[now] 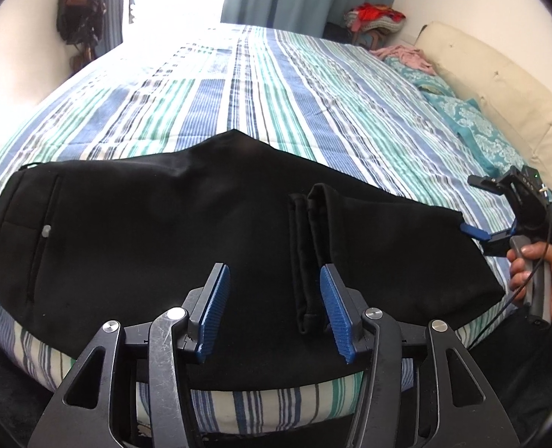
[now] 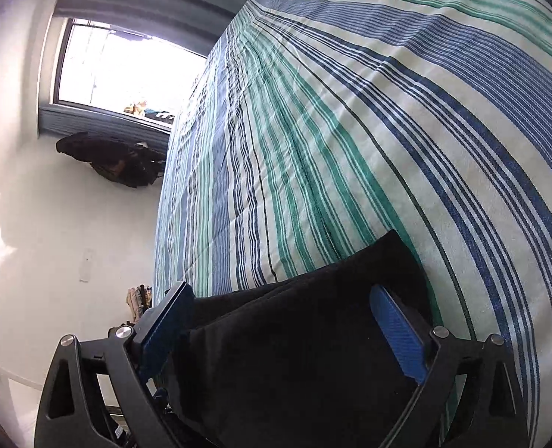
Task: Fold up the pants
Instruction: 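Move the left gripper to the trouser waistband end and close on it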
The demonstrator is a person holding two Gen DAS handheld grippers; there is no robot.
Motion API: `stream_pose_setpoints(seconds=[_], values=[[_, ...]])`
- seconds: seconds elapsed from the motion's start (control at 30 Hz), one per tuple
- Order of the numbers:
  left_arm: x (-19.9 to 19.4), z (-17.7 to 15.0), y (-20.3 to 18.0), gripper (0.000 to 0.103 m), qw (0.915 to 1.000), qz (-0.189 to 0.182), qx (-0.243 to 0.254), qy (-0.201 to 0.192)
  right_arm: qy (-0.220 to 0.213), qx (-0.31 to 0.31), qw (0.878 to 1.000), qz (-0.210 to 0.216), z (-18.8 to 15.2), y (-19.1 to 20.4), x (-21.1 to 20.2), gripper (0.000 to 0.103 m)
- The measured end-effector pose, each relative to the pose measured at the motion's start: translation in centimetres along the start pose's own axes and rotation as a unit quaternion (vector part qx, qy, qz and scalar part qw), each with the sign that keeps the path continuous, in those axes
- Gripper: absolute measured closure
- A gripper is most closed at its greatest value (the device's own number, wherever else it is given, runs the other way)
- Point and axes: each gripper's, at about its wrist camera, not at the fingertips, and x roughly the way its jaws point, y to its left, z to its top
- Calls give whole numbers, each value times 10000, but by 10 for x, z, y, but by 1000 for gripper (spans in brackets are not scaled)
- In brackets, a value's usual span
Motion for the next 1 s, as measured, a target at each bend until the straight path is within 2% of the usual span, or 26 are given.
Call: stream_pose_setpoints(seconds=[0.07, 0.13, 0.2, 0.27, 0.33, 0.43, 0.47, 0.57, 0.63, 0.7, 0.8, 0.87, 1.0], values=[[-7, 2, -5, 41, 9999, -62, 46, -137, -33, -119, 9999, 35, -3, 12, -13, 7], [-10, 5, -14, 34, 9995, -149, 160, -226, -133, -230, 9990, 347, -11, 25, -34, 7], [-5, 7, -24, 33, 9992, -212, 272, -192, -69, -270, 9983, 515, -28, 33, -53, 7], [7, 7, -32, 33, 9992, -186, 357, -46, 54, -254, 9980, 569, -50, 35, -64, 7], [25, 3, -38, 33, 9987, 19, 481, 191, 223, -136, 9983, 525, -73, 27, -65, 7], [50, -7, -36, 33, 9954, 348, 564, 695, 479, 29, 9988, 127, -98, 0, -47, 8], [50, -12, -34, 33, 9949, 344, 541, 775, 369, 13, 9992, 125, -102, -3, -47, 10], [32, -15, -25, 33, 9972, 196, 400, 604, -26, -167, 9998, 119, -108, 10, -63, 10], [20, -13, -17, 29, 9982, 178, 295, 484, -421, -687, 9967, -72, -111, 32, -79, 10], [13, -10, -6, 23, 9988, 317, 129, 360, -714, -1488, 9847, -552, -117, 60, -83, 9], [12, -7, 16, 22, 9982, 453, -198, 346, -937, -2520, 9538, -1343, -130, 89, -74, 9], [14, -7, 28, 22, 9973, 553, -321, 357, -986, -2915, 9354, -1740, -137, 98, -63, 9], [13, -8, 42, 22, 9956, 816, -342, 300, -891, -3400, 9140, -2027, -152, 100, -45, 9]])
